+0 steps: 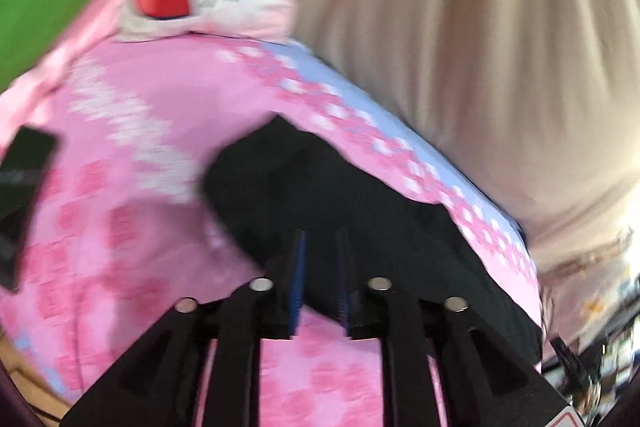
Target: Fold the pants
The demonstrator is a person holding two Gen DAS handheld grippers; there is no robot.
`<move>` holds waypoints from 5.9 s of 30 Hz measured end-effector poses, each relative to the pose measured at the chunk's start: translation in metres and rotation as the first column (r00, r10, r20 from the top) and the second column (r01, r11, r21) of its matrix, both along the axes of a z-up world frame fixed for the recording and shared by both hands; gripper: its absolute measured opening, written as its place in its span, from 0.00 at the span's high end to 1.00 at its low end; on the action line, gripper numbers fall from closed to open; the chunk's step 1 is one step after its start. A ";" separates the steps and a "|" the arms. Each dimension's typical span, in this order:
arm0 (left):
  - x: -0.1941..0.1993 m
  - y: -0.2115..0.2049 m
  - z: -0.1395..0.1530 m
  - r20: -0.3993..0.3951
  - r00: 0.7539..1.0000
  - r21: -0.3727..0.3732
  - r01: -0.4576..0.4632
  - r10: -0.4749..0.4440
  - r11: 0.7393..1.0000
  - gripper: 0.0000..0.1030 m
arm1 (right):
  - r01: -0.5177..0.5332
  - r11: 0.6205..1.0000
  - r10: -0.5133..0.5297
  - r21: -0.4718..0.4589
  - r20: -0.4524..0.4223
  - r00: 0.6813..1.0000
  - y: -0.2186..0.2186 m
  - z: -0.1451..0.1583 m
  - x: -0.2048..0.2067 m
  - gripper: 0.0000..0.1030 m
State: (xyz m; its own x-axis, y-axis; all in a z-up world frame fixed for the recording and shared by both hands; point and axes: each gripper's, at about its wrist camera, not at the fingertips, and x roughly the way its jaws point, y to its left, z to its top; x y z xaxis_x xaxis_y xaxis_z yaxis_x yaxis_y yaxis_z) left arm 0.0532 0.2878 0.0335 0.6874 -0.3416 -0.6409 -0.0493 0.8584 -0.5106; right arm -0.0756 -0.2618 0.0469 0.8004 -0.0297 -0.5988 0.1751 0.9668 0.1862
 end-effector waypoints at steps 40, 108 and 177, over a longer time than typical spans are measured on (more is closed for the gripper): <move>0.052 0.041 -0.069 -0.146 0.989 -0.076 -0.043 0.032 0.996 0.91 | -0.083 0.986 0.092 0.144 -0.058 0.994 0.086 -0.071 0.244 0.62; 0.002 0.027 -0.053 -0.096 0.959 -0.175 -0.281 0.268 0.944 0.47 | 0.464 0.776 -0.501 0.428 -0.031 0.865 -0.223 -0.065 -0.117 0.42; 0.025 0.048 -0.067 -0.142 0.968 -0.289 -0.242 0.208 0.926 0.14 | 0.488 0.753 -0.523 0.442 -0.048 0.851 -0.222 -0.061 -0.120 0.10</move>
